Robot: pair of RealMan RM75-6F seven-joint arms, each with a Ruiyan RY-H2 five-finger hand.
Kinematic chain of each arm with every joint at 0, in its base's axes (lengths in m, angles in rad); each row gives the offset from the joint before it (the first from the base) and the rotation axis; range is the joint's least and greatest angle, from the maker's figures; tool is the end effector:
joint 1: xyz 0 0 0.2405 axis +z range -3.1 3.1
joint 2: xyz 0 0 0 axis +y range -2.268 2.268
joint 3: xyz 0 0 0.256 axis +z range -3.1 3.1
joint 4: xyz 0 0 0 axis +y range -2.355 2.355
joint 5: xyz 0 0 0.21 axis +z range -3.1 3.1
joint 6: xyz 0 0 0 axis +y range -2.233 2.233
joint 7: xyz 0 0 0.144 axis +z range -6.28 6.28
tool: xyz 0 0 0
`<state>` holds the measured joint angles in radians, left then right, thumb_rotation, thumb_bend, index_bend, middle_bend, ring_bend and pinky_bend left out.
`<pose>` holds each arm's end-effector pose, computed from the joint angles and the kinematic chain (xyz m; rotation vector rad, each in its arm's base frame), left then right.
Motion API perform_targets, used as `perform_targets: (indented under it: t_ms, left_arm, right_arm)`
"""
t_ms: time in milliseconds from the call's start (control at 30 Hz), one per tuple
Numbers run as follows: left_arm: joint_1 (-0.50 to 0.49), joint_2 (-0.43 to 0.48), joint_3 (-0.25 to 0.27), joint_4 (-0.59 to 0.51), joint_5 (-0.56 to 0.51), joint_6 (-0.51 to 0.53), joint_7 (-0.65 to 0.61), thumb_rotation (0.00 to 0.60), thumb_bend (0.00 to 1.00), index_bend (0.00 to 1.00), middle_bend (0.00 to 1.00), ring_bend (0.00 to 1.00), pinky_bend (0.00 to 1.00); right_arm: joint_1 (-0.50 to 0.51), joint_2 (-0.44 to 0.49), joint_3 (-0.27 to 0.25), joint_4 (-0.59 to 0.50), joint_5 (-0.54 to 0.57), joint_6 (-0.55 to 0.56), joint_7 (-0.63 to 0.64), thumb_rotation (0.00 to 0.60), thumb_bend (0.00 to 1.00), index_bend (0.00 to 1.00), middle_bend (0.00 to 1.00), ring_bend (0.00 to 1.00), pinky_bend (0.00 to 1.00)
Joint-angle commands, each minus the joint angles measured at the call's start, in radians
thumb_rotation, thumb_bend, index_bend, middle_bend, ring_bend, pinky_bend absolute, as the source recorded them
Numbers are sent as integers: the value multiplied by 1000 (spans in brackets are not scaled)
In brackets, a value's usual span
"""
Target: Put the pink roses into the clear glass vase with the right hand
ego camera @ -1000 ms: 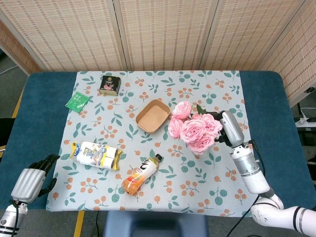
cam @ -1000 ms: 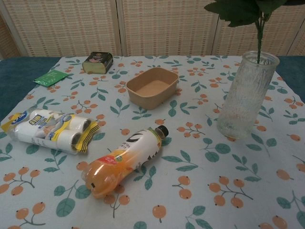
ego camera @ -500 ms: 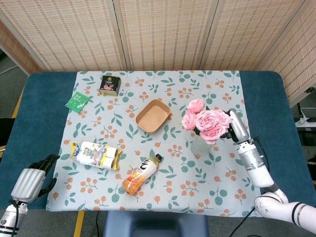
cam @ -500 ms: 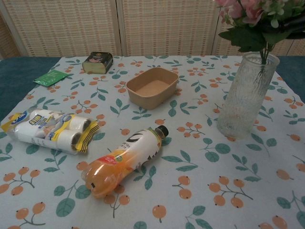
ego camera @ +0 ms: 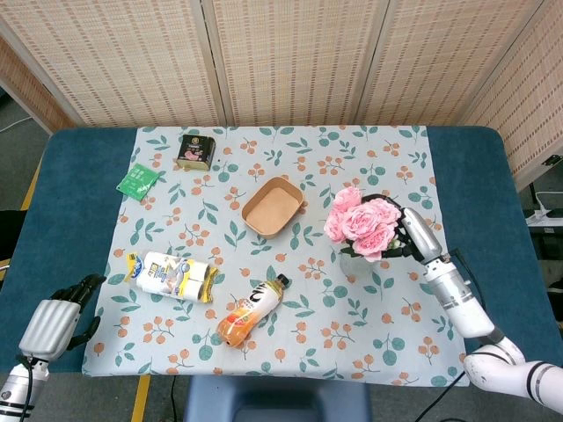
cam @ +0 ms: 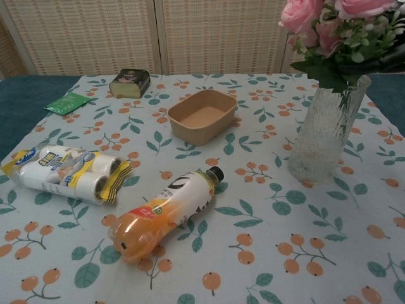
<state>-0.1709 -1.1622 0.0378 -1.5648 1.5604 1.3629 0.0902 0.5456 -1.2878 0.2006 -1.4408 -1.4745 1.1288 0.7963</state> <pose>-0.3076 0.1868 0.1187 -1.6379 -0.8882 -0.7898 -0.2121 -0.3397 0.0982 1.4265 -1.5138 1.5930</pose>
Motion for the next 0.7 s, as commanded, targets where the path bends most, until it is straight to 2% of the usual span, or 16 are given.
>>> perform_targets:
  t_ms: [33, 200, 300, 367, 433, 467, 533, 600, 700]
  left_arm:
    - [0, 1, 0, 0, 1, 1, -2, 600, 424, 133, 137, 283, 379]
    - [-1, 2, -1, 3, -3, -4, -9, 600, 423, 132, 137, 283, 379]
    - [-4, 2, -3, 7, -9, -11, -15, 600, 423, 133, 137, 283, 380]
    - [-5, 2, -4, 7, -12, -13, -18, 600, 422, 132, 137, 283, 380]
    - [-5, 2, -4, 9, -13, -13, -21, 600, 423, 133, 137, 283, 380]
    - [-4, 2, -4, 9, -13, -12, -21, 600, 423, 133, 137, 283, 380]
    - [-4, 2, -3, 8, -10, -10, -18, 600, 422, 133, 137, 283, 380]
    - [-5, 1, -3, 8, -6, -9, -16, 600, 422, 133, 137, 283, 380]
    - [-6, 0, -1, 7, -5, -13, -8, 600, 422, 133, 137, 283, 379]
  right_arm:
    - [-39, 39, -25, -24, -36, 63, -39, 600, 7, 3, 985, 972, 977]
    - [-140, 90, -44, -47, -39, 213, -186, 600, 0, 0, 976, 951, 962]
    - [-250, 115, -76, -80, -19, 345, -425, 600, 0, 0, 939, 927, 941]
    - [-315, 108, -93, -89, -9, 432, -568, 600, 0, 52, 893, 890, 919]
    - [-377, 76, -113, -65, -19, 527, -715, 600, 0, 150, 818, 823, 893]
    - [-396, 60, -120, -49, -23, 555, -759, 600, 0, 159, 795, 801, 886]
    - [-427, 43, -144, -27, -26, 570, -814, 600, 0, 139, 735, 745, 877]
    - [-429, 66, -168, -46, -46, 544, -832, 600, 0, 123, 700, 712, 874]
    - [-426, 79, -179, -62, -55, 509, -846, 600, 0, 116, 683, 696, 873]
